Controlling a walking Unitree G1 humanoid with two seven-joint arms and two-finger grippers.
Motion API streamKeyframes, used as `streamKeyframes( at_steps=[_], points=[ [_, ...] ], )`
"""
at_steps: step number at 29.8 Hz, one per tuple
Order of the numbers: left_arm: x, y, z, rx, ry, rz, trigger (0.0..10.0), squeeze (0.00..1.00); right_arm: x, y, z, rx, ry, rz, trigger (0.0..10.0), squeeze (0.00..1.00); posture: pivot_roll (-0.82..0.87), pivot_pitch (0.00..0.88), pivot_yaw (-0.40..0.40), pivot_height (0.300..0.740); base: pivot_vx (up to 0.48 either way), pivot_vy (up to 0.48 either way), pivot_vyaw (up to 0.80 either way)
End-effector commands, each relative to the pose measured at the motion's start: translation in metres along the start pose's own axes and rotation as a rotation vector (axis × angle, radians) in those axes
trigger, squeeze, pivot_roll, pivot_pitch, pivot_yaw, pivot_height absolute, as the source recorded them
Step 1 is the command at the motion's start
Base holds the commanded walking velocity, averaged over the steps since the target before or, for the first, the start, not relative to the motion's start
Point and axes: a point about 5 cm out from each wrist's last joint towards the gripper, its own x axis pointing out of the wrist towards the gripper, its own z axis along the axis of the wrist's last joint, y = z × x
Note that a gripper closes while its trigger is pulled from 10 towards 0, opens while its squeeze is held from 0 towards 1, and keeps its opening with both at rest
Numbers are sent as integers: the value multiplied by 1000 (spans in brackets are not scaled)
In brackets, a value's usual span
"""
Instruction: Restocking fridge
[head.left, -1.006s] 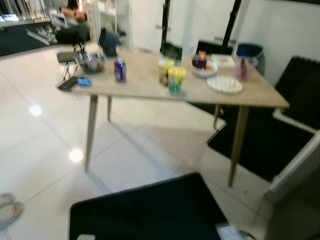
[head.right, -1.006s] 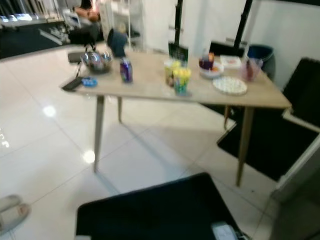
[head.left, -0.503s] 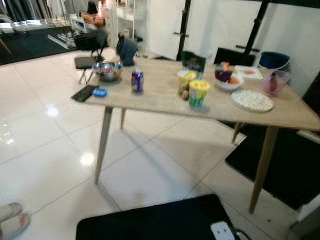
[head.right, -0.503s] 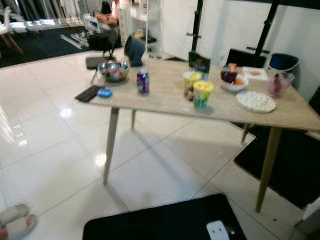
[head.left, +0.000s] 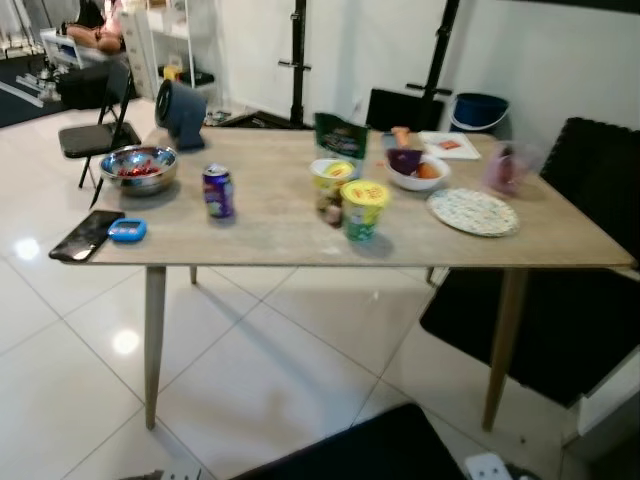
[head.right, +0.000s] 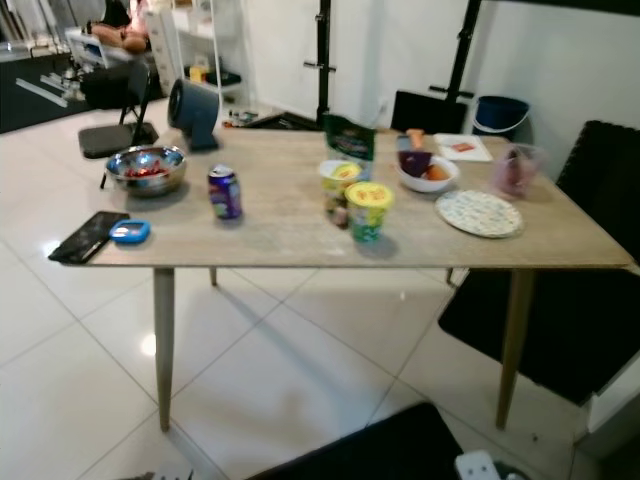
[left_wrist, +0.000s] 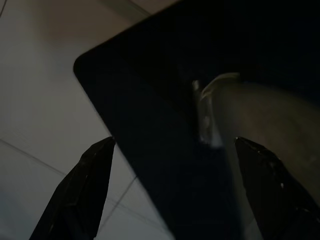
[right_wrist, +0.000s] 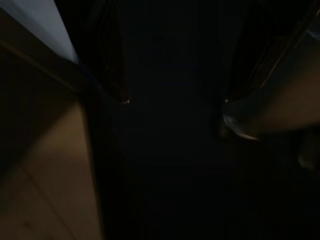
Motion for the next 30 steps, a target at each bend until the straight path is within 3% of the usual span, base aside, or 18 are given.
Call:
streamKeyframes(
  at_steps=[1, 7, 16, 20, 25, 30],
  points=[
    [1, -3, 2, 11, -4, -5, 10000, 0, -2, -7, -7, -4, 24, -22, 10000, 0, -8, 0, -14, 740, 435, 0, 0],
    [0, -1, 2, -11, -12, 0, 10000, 0, 1, 7, 1, -8, 13, -4, 10000, 0, -9, 0, -14, 740, 382, 0, 0],
    [-1, 3, -1, -20, -10, -6, 10000, 0, 4, 17, 5, -14, 8, 10, 10000, 0, -10, 0, -14, 740, 0, -37, 0],
    [0, 1, 0, -13, -7, -10, 10000, 0, 3, 16, 5, -15, 9, 10, 10000, 0, -10, 0, -14, 740, 0, -442, 0],
    [3, -10, 6, -24, -17, -12, 10000, 0, 0, 3, -4, -16, 21, -3, 10000, 0, -9, 0, -14, 740, 0, -427, 0],
    [3, -13, 7, -28, -22, -9, 10000, 0, -2, -3, -8, -18, 27, -8, 10000, 0, -9, 0, -14, 740, 0, 0, 0]
  ],
)
